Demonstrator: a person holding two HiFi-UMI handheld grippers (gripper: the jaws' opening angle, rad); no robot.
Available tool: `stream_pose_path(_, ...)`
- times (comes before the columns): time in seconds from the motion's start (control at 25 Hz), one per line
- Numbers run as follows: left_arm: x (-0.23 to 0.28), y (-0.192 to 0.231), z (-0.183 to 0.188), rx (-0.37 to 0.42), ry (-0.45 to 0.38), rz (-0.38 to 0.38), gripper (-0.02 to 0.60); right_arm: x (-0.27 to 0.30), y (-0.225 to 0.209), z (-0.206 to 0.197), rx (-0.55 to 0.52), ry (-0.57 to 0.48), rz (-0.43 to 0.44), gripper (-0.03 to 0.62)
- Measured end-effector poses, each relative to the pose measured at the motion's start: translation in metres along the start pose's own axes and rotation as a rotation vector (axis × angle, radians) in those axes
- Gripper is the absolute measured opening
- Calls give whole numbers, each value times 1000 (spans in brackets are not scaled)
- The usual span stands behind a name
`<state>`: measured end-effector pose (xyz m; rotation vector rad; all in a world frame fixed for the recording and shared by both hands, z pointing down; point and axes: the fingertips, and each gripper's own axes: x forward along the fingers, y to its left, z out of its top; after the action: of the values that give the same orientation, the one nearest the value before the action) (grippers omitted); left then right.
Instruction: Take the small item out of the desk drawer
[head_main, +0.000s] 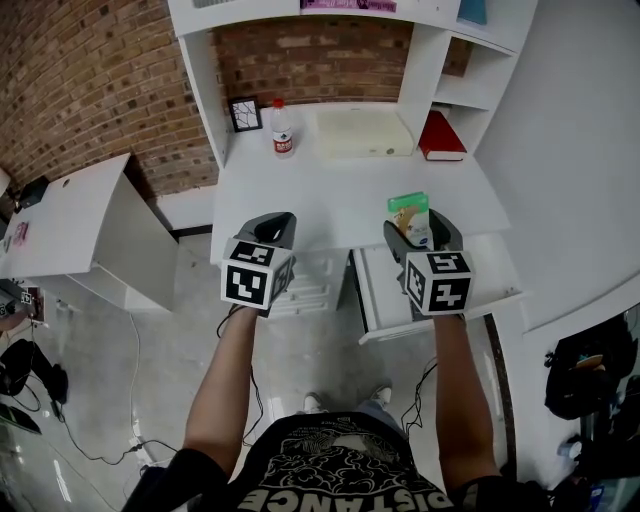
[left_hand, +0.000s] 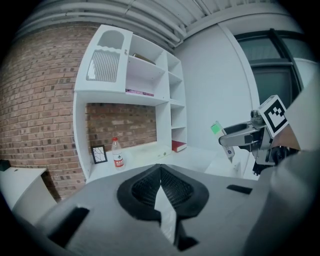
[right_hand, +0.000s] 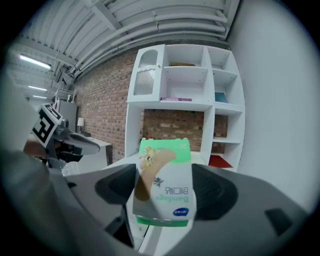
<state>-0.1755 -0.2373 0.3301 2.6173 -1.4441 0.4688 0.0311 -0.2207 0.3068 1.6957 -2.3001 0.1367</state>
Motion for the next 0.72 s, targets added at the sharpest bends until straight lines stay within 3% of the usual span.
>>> stream_pose_path(0.72, 0, 3, 1, 15, -4, -20, 1, 2, 10, 9, -11, -25, -11, 348)
